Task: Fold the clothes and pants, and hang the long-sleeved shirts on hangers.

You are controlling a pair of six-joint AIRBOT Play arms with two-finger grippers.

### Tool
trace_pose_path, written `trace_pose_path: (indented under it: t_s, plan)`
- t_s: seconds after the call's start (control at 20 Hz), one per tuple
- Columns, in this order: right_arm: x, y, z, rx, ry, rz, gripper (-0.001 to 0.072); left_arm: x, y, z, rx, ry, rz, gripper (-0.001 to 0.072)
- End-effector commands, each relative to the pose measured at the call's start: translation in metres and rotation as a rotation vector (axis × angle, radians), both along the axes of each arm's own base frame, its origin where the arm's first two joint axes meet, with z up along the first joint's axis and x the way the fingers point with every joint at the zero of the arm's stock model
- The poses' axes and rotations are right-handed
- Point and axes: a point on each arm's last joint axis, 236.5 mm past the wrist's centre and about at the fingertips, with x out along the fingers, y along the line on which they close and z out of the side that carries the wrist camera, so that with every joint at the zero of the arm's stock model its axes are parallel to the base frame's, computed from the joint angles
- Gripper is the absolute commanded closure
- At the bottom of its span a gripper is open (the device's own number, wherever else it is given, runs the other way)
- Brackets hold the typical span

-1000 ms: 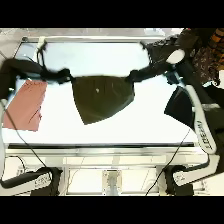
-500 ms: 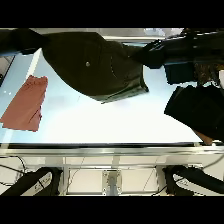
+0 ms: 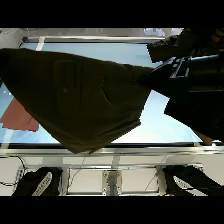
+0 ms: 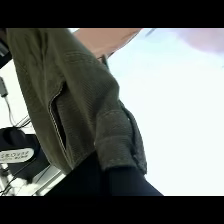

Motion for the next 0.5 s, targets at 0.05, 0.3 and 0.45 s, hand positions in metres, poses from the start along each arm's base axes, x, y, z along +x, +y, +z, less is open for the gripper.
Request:
trace_pose_path:
  t_s: [0.05,0.3,0.45]
  plan:
    - [-0.006,-0.004,-0.034,-0.053,0.151,-0.029,0.07,-0.01,0.011,-0.027,0.033,0.129,0.036,0.0697]
    - [0.006,-0.002,-0.083,-0.104,0.249,-0.043,0.07,0.008,0.006,-0.058,0.044,0.259,0.005,0.0697]
    - [0.031,0.002,-0.097,-0.114,0.232,-0.068,0.0701,0.03,-0.003,-0.085,0.048,0.349,-0.03,0.0697]
